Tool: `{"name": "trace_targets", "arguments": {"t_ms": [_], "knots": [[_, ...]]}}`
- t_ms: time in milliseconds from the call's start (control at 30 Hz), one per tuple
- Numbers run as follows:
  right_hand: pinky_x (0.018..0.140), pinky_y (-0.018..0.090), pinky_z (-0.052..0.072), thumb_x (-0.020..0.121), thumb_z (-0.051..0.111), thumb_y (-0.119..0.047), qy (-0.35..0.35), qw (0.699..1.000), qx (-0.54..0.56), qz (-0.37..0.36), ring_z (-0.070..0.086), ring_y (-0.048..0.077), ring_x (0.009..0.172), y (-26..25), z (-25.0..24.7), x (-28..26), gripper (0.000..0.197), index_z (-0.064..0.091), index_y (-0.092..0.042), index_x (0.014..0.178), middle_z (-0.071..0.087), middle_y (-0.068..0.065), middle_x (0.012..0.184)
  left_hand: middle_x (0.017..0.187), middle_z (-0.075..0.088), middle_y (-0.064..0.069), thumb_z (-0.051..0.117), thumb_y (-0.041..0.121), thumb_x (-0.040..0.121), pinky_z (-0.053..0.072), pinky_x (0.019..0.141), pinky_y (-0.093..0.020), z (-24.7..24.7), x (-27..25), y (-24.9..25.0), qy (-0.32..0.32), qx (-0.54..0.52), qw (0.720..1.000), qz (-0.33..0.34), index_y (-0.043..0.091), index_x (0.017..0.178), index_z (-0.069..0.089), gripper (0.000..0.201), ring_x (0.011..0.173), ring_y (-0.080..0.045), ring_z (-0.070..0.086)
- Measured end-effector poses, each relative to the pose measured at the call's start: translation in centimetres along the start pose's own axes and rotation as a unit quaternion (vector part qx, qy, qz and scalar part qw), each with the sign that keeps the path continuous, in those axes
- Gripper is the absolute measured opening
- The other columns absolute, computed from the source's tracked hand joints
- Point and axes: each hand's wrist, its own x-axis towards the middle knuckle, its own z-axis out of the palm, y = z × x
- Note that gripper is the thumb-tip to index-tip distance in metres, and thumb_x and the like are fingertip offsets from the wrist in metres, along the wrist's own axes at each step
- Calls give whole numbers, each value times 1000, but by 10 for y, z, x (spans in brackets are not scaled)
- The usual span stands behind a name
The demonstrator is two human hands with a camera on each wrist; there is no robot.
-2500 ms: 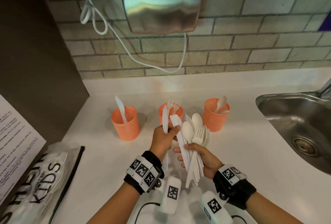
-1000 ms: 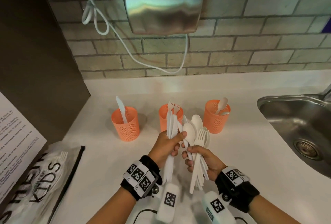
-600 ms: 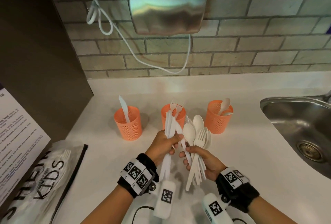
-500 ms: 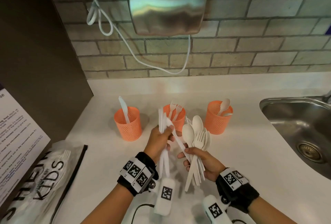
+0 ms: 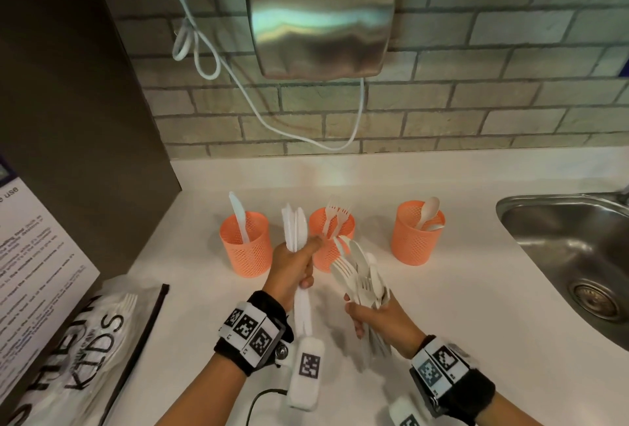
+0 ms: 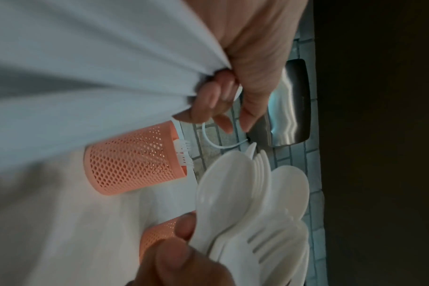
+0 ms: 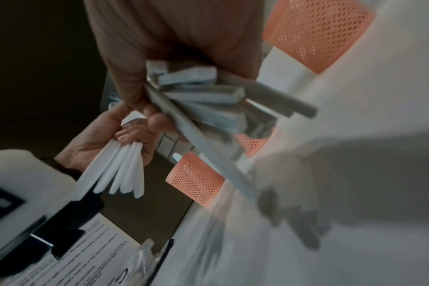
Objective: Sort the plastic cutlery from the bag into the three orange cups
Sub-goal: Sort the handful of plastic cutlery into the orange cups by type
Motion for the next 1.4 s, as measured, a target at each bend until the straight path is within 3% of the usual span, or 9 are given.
{"name": "trace_targets", "arguments": {"t_ms": [167,400,500,767,1000,1133,1233,1333,1400], "knots": [[45,25,47,82,58,6,26,998,-52,-29,50,11,38,1,2,4,15,60,-8,85,56,-4,49,40,34,8,67,20,84,24,33,-16,10,-10,-2,-36,67,997,13,11,71,51,22,32,-6,28],[45,25,46,80,61,2,-11,1000,-16,3,48,15,39,5,-2,0,12,60,-9,81,58,0,57,41,43,9,59,13,89,30,43,-20,15,-1,8,62,125,986,87,16,63,49,28,34,-3,37],[46,25,46,76,63,-2,-35,999,4,13,49,15,39,2,-4,0,9,60,-9,81,59,-1,60,58,50,-5,55,17,92,30,36,-17,13,6,12,95,54,991,80,12,74,51,20,35,-7,40],[48,27,46,84,59,2,-8,999,-33,3,48,11,37,3,-2,3,15,59,-13,88,57,-5,54,63,52,-5,64,17,87,28,33,-16,19,1,-1,-4,40,999,-5,8,80,58,13,40,-8,38],[41,23,43,73,67,-10,-60,996,36,57,47,18,45,2,-7,5,17,59,-8,89,58,4,72,55,58,-4,47,12,96,38,36,-17,5,22,17,119,-77,990,11,9,74,52,22,31,-6,45],[40,22,40,69,65,-13,-95,984,96,117,43,12,37,2,-13,5,22,56,-8,88,50,-2,54,43,41,3,54,23,94,45,43,-21,-18,42,23,182,-172,968,-26,13,77,48,21,34,-9,45],[39,19,35,62,73,-17,-115,959,190,175,38,9,34,1,-20,7,25,55,-13,78,43,-4,47,44,36,4,57,29,92,42,37,-18,-29,52,32,200,-199,959,24,13,67,45,32,28,-7,38],[35,19,33,54,84,-24,-152,933,270,184,34,7,32,-2,-26,11,36,49,-16,62,38,-6,44,41,39,6,59,34,90,40,40,-22,-40,61,50,226,-153,952,140,14,68,45,33,31,-7,38],[34,19,33,54,85,-23,-176,912,321,185,35,7,30,-3,-29,13,34,53,-16,63,39,-5,43,47,39,2,56,34,92,42,40,-20,-48,68,65,242,-102,942,210,16,68,43,32,33,-6,39]]}}
